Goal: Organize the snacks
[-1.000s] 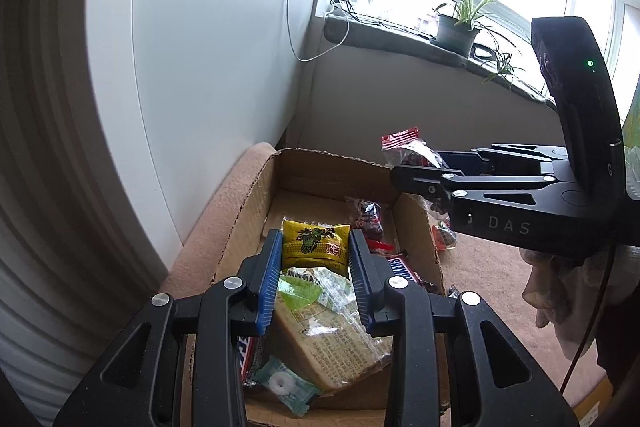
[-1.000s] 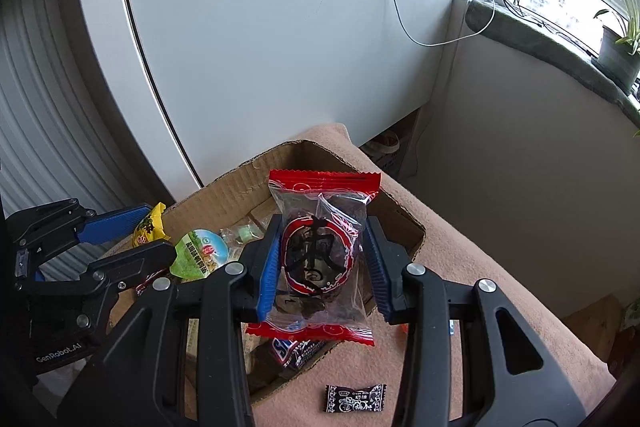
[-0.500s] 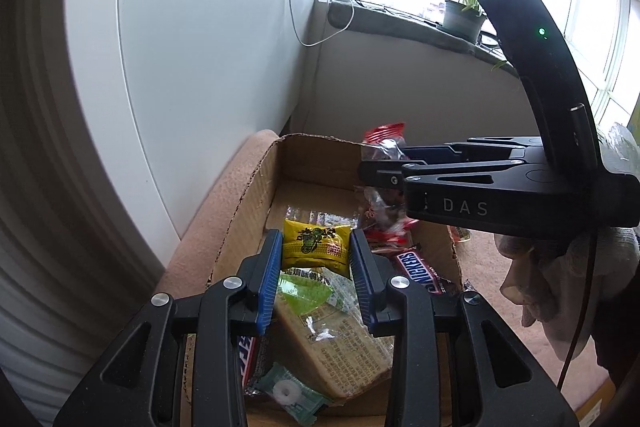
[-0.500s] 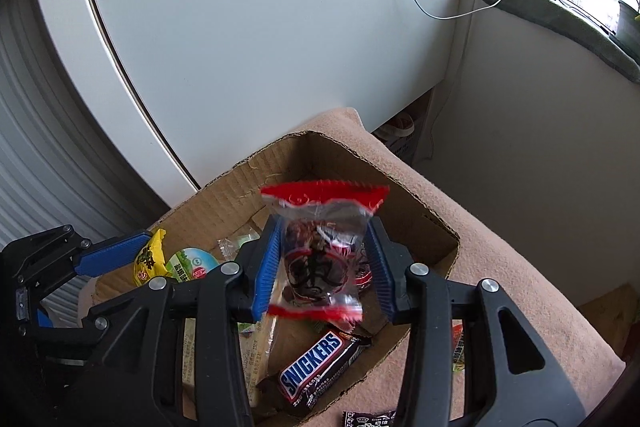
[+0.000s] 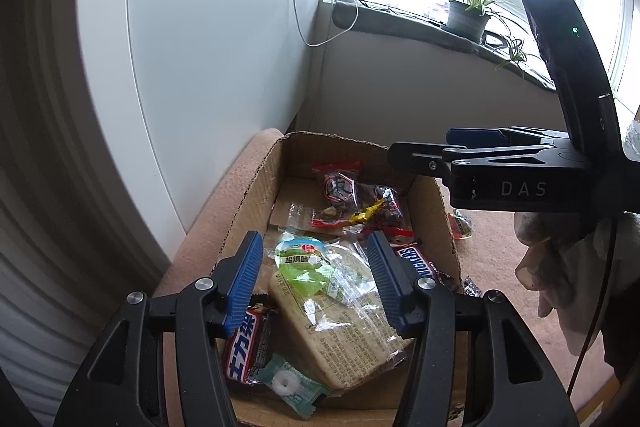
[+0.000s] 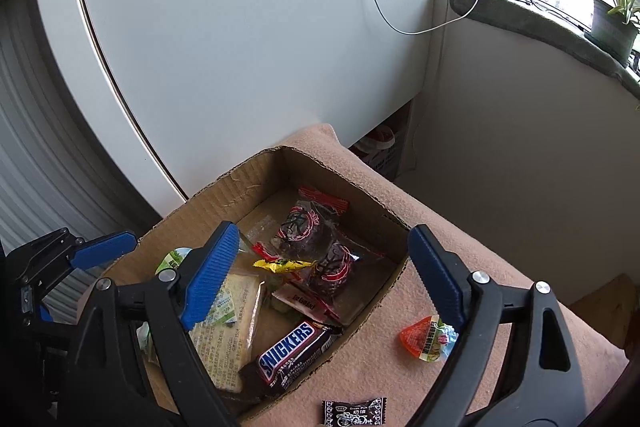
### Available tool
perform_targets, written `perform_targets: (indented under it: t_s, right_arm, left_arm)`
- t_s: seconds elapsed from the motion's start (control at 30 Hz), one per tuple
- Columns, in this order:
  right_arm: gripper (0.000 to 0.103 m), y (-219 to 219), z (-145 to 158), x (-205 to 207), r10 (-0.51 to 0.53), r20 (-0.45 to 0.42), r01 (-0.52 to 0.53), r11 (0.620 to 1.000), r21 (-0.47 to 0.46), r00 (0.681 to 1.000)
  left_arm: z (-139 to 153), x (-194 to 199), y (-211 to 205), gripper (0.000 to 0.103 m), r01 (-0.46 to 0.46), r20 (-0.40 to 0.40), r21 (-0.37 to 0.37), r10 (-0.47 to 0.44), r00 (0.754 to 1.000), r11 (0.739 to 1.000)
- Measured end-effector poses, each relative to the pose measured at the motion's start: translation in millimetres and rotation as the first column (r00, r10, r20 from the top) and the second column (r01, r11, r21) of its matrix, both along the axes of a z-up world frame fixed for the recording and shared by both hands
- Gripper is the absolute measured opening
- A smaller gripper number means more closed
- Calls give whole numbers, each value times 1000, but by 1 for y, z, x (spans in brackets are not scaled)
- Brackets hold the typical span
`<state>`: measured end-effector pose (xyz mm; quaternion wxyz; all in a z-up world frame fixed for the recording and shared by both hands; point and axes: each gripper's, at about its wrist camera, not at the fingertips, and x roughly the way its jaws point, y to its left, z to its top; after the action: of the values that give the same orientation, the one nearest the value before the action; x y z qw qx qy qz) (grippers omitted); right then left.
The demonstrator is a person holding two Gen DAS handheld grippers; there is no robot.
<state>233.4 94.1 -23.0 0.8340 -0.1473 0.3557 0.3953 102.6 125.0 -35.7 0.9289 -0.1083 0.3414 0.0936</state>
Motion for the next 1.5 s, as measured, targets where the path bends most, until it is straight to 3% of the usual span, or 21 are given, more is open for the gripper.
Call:
perform_targets:
  t_s: [0.43, 0.6, 0.83, 0.9, 1.07, 1.3, 1.43, 1.5]
  right_arm:
    - [90, -79, 25, -2, -49, 38, 46, 997, 70, 998]
    - [90, -115, 21, 4, -73, 18, 71, 994, 83, 997]
    - [90, -135, 2, 15, -59, -29, 60, 998, 30, 998]
    - [84, -133, -3, 15, -38, -47, 39, 999, 22, 998]
    - [52, -110, -23, 30, -7, -123, 2, 999, -46, 992]
    - [51, -73, -67, 79, -102, -261, 65, 987, -145, 960]
    - [31, -55, -91, 88, -119, -297, 57, 976, -208, 948]
    - [30, -49, -93, 82, -103, -275, 35, 970, -241, 956]
  left_arm:
    - [23, -20, -38, 54, 16, 73, 1, -16, 997, 1000]
    - [25, -27, -61, 54, 51, 86, -3, -50, 995, 999]
    - [32, -44, -88, 54, 89, 118, -18, -86, 989, 996]
    - [34, -49, -94, 54, 102, 124, -24, -98, 987, 994]
    - [35, -59, -100, 54, 112, 124, -26, -108, 986, 993]
    - [35, -69, -89, 54, 89, 128, -43, -83, 988, 995]
    - [34, -71, -78, 54, 68, 128, -46, -62, 990, 997]
    - [34, -74, -74, 54, 56, 131, -52, -48, 990, 997]
